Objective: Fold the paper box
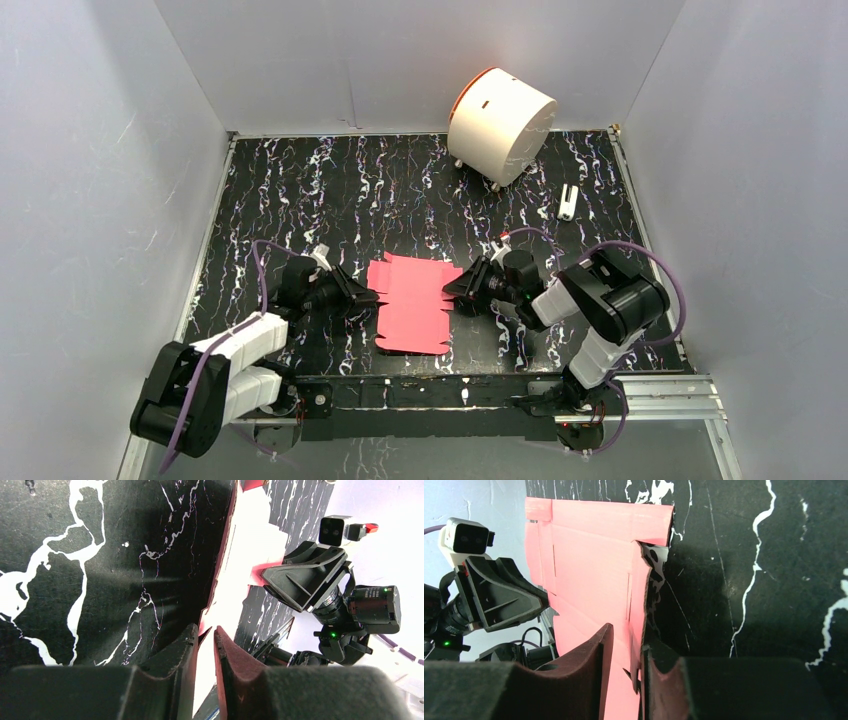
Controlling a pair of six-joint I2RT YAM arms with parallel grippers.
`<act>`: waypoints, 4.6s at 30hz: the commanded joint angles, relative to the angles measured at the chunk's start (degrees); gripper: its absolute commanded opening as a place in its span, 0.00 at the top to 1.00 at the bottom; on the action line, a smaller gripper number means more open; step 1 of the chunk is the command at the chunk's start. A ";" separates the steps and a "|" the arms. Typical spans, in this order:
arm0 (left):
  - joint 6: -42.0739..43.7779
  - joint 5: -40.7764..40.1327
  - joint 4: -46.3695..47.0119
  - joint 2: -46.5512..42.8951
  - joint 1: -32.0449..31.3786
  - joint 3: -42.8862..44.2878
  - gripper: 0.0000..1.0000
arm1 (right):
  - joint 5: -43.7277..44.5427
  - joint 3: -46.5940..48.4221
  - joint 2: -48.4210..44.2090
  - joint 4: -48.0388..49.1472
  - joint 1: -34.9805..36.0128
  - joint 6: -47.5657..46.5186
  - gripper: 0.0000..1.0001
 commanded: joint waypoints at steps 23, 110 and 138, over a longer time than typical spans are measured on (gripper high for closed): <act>5.99 -8.11 -9.01 -0.48 -0.79 3.42 0.57 | -1.95 -1.12 4.73 13.09 1.03 6.22 1.00; 14.09 -31.21 -26.65 14.29 -21.19 23.06 0.76 | 13.91 11.45 -3.79 -19.69 9.33 -10.65 0.94; 13.84 -36.94 -33.77 17.23 -26.11 29.69 0.63 | 22.86 12.93 -6.46 -27.72 12.28 -13.11 0.89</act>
